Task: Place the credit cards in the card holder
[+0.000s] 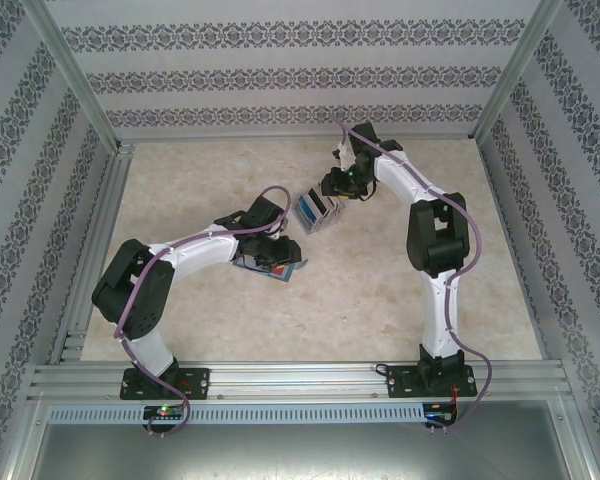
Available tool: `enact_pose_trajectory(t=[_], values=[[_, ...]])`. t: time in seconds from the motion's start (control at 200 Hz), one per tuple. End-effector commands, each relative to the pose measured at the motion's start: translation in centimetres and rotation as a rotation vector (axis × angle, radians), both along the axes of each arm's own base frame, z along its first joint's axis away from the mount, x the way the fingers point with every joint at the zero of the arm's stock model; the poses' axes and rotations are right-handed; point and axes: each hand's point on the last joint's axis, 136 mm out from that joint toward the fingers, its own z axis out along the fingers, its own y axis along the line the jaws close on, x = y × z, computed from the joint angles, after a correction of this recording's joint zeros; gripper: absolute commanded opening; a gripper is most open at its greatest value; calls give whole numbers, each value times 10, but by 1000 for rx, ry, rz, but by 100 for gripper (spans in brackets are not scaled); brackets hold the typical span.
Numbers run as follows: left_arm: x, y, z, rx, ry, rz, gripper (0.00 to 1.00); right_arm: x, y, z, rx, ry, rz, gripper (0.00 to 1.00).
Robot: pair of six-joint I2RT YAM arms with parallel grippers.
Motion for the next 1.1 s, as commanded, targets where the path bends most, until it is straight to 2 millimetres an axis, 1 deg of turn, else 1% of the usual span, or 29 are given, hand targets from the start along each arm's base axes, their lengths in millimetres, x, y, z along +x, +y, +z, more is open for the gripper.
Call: enact_pose_trajectory(t=[0.0, 0.225, 0.385, 0.545, 0.645, 0.879, 1.094], values=[[11, -5, 7, -26, -29, 0, 35, -5, 5, 29, 21, -48, 16, 43], [9, -4, 6, -23, -26, -1, 35, -4, 3, 25, 23, -36, 13, 43], [10, -4, 6, -24, -26, 1, 35, -5, 0, 26, 22, -38, 7, 40], [10, -4, 7, -21, -29, 0, 35, -4, -5, 31, 24, -49, -3, 34], [11, -3, 8, -13, -32, -2, 35, -4, -8, 35, 27, -56, -6, 28], [12, -2, 9, -4, -35, 0, 35, -2, -13, 35, 25, -57, -14, 17], [15, 9, 11, 18, -42, 13, 35, -3, -19, 42, 26, -70, -21, 10]])
